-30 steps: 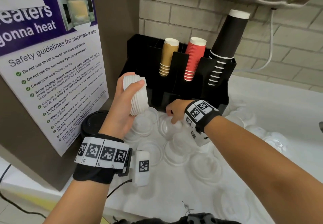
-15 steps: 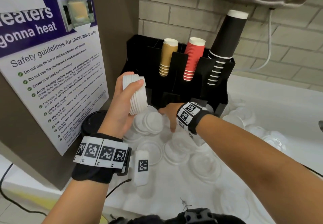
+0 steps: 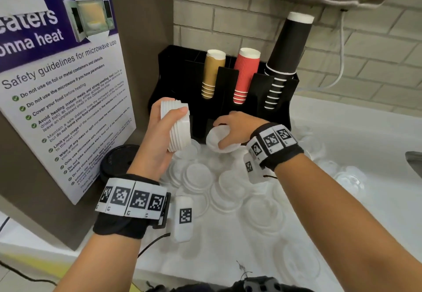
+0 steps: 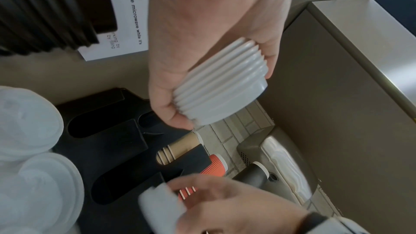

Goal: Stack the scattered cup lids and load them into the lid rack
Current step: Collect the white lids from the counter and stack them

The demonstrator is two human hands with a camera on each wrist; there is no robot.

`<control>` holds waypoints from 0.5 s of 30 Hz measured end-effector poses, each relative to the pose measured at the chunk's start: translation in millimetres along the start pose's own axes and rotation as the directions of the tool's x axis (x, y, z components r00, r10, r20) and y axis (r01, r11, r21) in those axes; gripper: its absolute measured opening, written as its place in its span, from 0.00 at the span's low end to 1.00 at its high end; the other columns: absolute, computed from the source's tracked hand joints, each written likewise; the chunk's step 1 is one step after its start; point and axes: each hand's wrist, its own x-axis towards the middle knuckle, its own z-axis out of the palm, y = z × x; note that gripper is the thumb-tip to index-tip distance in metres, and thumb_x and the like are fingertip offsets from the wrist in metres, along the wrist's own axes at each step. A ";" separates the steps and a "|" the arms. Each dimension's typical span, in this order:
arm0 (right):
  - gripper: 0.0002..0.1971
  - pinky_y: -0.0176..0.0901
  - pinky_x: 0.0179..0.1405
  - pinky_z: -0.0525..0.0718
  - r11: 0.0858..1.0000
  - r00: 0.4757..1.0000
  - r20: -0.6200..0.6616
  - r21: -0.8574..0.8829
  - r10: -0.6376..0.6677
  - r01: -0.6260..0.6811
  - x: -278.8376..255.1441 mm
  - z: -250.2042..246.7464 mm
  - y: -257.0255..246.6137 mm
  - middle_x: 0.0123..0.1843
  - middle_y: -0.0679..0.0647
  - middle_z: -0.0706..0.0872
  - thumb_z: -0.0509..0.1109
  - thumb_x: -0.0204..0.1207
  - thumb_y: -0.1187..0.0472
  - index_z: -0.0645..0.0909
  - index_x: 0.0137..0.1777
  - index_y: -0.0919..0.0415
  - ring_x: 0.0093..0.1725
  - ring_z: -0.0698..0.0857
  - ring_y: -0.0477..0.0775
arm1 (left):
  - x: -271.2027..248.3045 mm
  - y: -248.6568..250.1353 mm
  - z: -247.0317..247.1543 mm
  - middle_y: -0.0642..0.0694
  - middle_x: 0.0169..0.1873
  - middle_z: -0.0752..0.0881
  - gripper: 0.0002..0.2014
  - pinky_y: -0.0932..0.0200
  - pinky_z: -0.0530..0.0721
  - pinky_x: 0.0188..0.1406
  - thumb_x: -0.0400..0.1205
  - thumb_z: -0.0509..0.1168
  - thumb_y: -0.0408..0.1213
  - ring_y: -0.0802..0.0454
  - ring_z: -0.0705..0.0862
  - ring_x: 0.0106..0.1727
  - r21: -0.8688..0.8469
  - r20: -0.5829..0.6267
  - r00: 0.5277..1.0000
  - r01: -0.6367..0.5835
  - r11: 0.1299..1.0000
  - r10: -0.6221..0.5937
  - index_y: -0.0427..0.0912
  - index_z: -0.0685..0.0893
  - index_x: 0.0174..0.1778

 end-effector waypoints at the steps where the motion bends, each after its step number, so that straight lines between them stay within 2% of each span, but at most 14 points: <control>1: 0.34 0.42 0.53 0.80 0.991 0.998 -0.064 0.131 0.002 0.007 -7.0 -2.4 4.1 0.60 0.50 0.75 0.77 0.69 0.48 0.72 0.75 0.47 0.58 0.77 0.53 | -0.1 -0.7 1.0 0.56 0.47 0.83 0.17 0.62 0.82 0.34 0.71 0.69 0.47 0.61 0.85 0.43 -0.012 0.009 1.000 0.003 1.000 -0.003 0.60 0.78 0.55; 2: 0.32 0.40 0.54 0.81 0.955 0.990 -0.140 0.294 0.005 0.037 -14.8 -3.8 7.9 0.60 0.50 0.78 0.78 0.69 0.49 0.73 0.74 0.47 0.58 0.80 0.52 | -0.3 -1.7 2.4 0.55 0.47 0.83 0.16 0.63 0.82 0.33 0.71 0.68 0.46 0.62 0.85 0.42 -0.027 0.018 1.000 0.006 1.000 -0.006 0.60 0.79 0.55; 3: 0.29 0.40 0.55 0.83 0.879 0.976 -0.218 0.469 0.023 0.084 -23.7 -3.0 10.6 0.58 0.51 0.82 0.77 0.70 0.50 0.75 0.72 0.46 0.57 0.82 0.52 | -0.4 -3.1 3.9 0.55 0.47 0.83 0.15 0.62 0.82 0.33 0.71 0.68 0.46 0.61 0.85 0.42 -0.041 0.024 1.000 0.014 0.999 -0.013 0.60 0.79 0.54; 5: 0.25 0.47 0.58 0.86 0.663 0.941 -0.329 0.722 0.080 0.196 -44.0 2.3 11.6 0.52 0.54 0.86 0.74 0.72 0.49 0.76 0.70 0.42 0.56 0.85 0.52 | -1.2 -7.4 7.5 0.54 0.49 0.82 0.15 0.60 0.81 0.35 0.71 0.69 0.47 0.58 0.84 0.46 -0.049 0.041 0.998 0.043 0.998 -0.041 0.61 0.79 0.53; 6: 0.25 0.48 0.58 0.86 0.572 0.930 -0.356 0.784 0.095 0.242 -54.0 7.5 10.3 0.51 0.56 0.87 0.71 0.71 0.48 0.76 0.69 0.39 0.56 0.86 0.53 | -2.2 -9.8 9.6 0.53 0.51 0.82 0.16 0.58 0.81 0.37 0.70 0.69 0.47 0.55 0.83 0.49 -0.040 0.057 0.997 0.062 0.997 -0.060 0.61 0.79 0.54; 8: 0.26 0.48 0.59 0.86 0.451 0.916 -0.387 0.840 0.107 0.302 -73.0 19.7 7.4 0.49 0.54 0.87 0.69 0.67 0.45 0.78 0.67 0.36 0.56 0.87 0.54 | -4.8 -17.4 16.6 0.50 0.55 0.81 0.17 0.55 0.82 0.41 0.70 0.69 0.49 0.52 0.82 0.54 -0.026 0.104 0.989 0.112 0.993 -0.109 0.62 0.80 0.55; 10: 0.27 0.50 0.59 0.85 0.385 0.911 -0.399 0.860 0.101 0.334 -85.3 32.5 0.9 0.48 0.55 0.87 0.69 0.65 0.44 0.78 0.67 0.38 0.56 0.86 0.57 | -9.1 -25.2 20.5 0.49 0.56 0.82 0.17 0.51 0.82 0.46 0.70 0.70 0.49 0.50 0.83 0.57 -0.017 0.133 0.980 0.152 0.988 -0.148 0.63 0.81 0.55; 12: 0.28 0.50 0.57 0.86 0.374 0.907 -0.409 0.860 0.095 0.348 -93.9 43.2 -2.3 0.51 0.58 0.87 0.71 0.64 0.46 0.78 0.67 0.42 0.55 0.87 0.59 | -12.8 -32.0 25.7 0.47 0.56 0.83 0.16 0.49 0.83 0.51 0.70 0.71 0.49 0.48 0.83 0.58 -0.001 0.159 0.970 0.188 0.982 -0.185 0.63 0.82 0.53; 15: 0.26 0.50 0.54 0.87 0.390 0.909 -0.407 0.855 0.091 0.343 -102.5 53.2 -5.0 0.58 0.54 0.86 0.74 0.68 0.54 0.78 0.67 0.41 0.55 0.87 0.55 | -17.2 -38.6 31.0 0.46 0.56 0.84 0.17 0.51 0.85 0.46 0.71 0.70 0.49 0.47 0.84 0.57 0.022 0.205 0.951 0.231 0.973 -0.231 0.60 0.81 0.56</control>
